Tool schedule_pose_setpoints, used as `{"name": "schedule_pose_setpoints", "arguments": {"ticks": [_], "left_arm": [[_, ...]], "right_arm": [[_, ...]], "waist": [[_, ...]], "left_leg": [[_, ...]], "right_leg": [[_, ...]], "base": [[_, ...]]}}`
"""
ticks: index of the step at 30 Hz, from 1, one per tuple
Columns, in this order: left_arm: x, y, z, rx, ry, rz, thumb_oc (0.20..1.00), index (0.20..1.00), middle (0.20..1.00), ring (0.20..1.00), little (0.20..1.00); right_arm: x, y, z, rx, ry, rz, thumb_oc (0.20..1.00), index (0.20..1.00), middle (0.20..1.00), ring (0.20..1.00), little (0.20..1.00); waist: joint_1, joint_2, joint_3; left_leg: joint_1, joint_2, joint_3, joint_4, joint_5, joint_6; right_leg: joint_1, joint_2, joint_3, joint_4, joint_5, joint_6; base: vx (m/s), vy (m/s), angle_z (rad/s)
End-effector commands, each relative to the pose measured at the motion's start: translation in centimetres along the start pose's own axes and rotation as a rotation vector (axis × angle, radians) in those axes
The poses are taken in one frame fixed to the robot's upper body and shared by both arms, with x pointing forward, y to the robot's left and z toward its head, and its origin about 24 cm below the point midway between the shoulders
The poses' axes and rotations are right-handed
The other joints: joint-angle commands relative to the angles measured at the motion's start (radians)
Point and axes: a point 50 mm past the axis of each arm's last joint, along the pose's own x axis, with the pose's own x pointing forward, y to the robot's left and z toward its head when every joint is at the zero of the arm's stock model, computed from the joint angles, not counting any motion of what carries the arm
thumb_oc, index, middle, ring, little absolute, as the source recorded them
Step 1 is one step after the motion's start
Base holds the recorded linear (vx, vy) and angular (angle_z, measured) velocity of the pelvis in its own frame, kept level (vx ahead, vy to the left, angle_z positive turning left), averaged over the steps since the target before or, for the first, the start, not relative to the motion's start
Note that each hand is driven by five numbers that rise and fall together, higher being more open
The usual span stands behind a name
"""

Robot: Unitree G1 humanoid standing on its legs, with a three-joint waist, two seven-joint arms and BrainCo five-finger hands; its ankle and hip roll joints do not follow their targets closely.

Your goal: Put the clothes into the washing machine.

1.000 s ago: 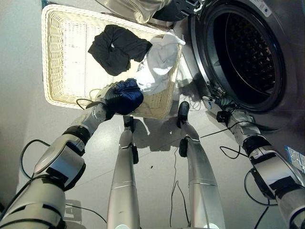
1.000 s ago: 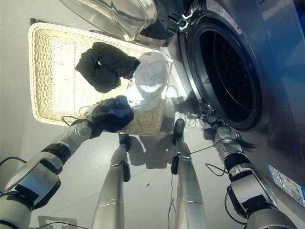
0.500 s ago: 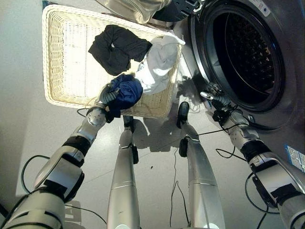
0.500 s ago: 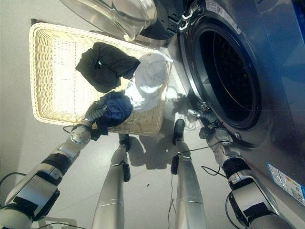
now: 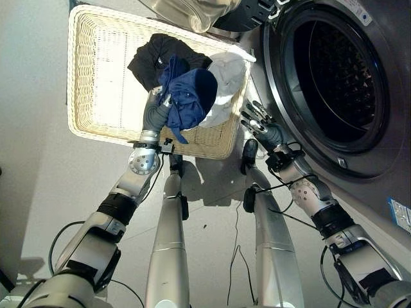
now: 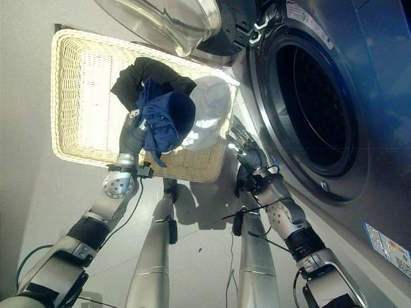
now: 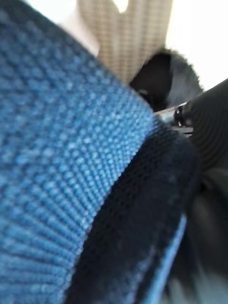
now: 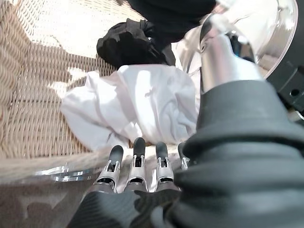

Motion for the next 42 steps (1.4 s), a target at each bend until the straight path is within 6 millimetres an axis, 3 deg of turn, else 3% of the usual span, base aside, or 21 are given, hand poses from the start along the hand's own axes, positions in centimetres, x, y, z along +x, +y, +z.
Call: {"name": "schedule_pose_setpoints", "arguments": {"ticks": [1, 11, 28, 29, 30, 42], "left_arm": [[0.7, -1.3, 2.8, 0.043, -0.181, -0.107, 0.200, 0.200, 0.200, 0.200, 0.200], [1.1, -3.4, 4.5, 0.181, -0.278, -0.247, 0.200, 0.200, 0.200, 0.200, 0.200], [1.2, -6.0, 5.3, 0.322, -0.374, -0.404, 0.200, 0.200, 0.200, 0.200, 0.200], [1.2, -6.1, 5.3, 0.322, -0.378, -0.409, 0.200, 0.200, 0.200, 0.200, 0.200], [1.2, -6.4, 5.5, 0.319, -0.388, -0.425, 0.200, 0.200, 0.200, 0.200, 0.200], [0.6, -8.0, 6.2, 0.284, -0.439, -0.480, 0.200, 0.200, 0.200, 0.200, 0.200]], "right_arm": [[-0.6, 2.7, -0.4, 0.084, -0.003, 0.158, 1.000, 1.000, 1.000, 1.000, 1.000], [0.0, 6.6, 1.0, 0.155, -0.058, 0.361, 1.000, 1.000, 1.000, 1.000, 1.000], [0.5, 9.0, 3.4, 0.188, -0.188, 0.453, 1.000, 1.000, 1.000, 1.000, 1.000], [0.5, 9.0, 3.4, 0.187, -0.189, 0.451, 0.903, 0.903, 0.903, 0.903, 0.903], [0.5, 9.1, 3.5, 0.185, -0.195, 0.444, 0.200, 0.200, 0.200, 0.200, 0.200], [0.6, 8.7, 3.6, 0.200, -0.220, 0.395, 0.200, 0.200, 0.200, 0.200, 0.200]], "waist": [[0.031, -0.024, -0.021], [0.041, -0.014, -0.021], [0.040, -0.004, -0.021], [0.040, -0.004, -0.021], [0.039, -0.004, -0.021], [0.034, -0.005, -0.021]], "left_leg": [[0.002, -0.135, -0.013, 0.018, -0.012, 0.093], [0.007, -0.149, -0.021, 0.028, -0.012, 0.098], [0.003, -0.156, -0.011, 0.030, -0.008, 0.103], [0.003, -0.156, -0.011, 0.030, -0.008, 0.103], [0.003, -0.156, -0.010, 0.028, -0.007, 0.102], [0.003, -0.155, -0.004, 0.018, 0.001, 0.104]], "right_leg": [[0.047, 0.059, -0.072, 0.007, -0.001, 0.076], [0.052, 0.048, -0.079, 0.012, 0.002, 0.079], [0.041, 0.046, -0.082, 0.012, 0.015, 0.083], [0.040, 0.046, -0.082, 0.012, 0.016, 0.083], [0.041, 0.047, -0.082, 0.009, 0.017, 0.084], [0.038, 0.050, -0.080, 0.004, 0.025, 0.087]], "base": [[0.00, 0.000, 0.00], [0.00, -0.001, 0.01], [0.00, -0.001, 0.02], [0.00, 0.000, 0.00], [0.00, 0.000, 0.00], [0.00, 0.000, 0.00]]}}
